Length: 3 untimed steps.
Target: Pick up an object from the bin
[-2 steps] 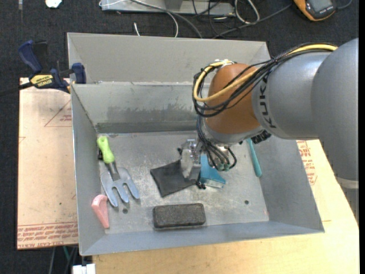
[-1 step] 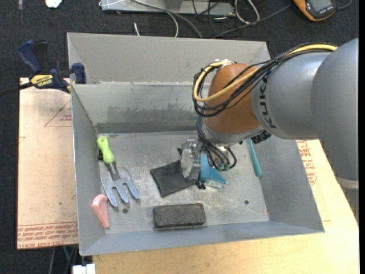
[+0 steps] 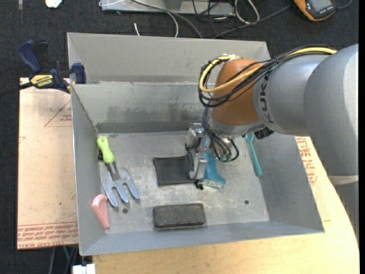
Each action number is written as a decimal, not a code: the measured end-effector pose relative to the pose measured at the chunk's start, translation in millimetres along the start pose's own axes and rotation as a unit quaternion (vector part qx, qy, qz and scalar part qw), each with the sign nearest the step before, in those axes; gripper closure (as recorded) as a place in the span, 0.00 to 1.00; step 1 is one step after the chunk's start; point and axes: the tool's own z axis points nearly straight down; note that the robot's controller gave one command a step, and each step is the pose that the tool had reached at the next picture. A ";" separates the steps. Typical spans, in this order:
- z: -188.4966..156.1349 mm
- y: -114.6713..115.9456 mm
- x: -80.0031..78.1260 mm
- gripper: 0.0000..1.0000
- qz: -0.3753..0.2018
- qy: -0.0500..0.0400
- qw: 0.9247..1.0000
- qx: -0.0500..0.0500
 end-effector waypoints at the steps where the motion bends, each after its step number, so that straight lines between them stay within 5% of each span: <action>1: 0.0 0.0 0.0 0.00 0.000 0.000 1.000 0.000; 2: -0.4 4.0 3.0 0.00 -0.083 -0.003 0.997 0.000; 3: -4.9 8.3 5.6 1.00 -0.052 -0.001 0.999 -0.001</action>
Offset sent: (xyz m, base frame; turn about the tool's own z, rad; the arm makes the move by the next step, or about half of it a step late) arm -0.0090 0.0072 -0.0013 -0.3678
